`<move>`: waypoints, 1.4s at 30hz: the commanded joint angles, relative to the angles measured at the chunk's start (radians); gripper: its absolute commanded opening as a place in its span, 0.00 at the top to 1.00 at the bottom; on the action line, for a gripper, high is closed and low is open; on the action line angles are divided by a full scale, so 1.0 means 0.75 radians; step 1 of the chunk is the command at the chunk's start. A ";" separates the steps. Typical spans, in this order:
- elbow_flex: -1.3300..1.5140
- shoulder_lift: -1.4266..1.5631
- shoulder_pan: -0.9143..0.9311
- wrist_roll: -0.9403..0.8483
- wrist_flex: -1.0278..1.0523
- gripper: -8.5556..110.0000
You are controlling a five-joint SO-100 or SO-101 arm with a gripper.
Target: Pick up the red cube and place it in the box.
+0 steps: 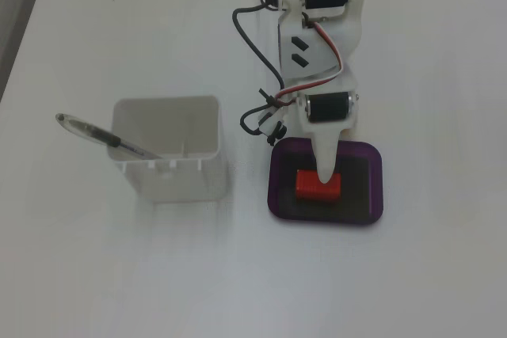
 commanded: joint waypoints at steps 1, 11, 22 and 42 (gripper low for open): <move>-0.057 0.086 0.000 -0.008 0.133 0.81; -0.012 0.626 0.000 -0.010 0.374 0.81; 0.740 1.383 0.000 -0.010 0.399 0.81; 2.119 2.598 0.002 0.006 -0.063 0.81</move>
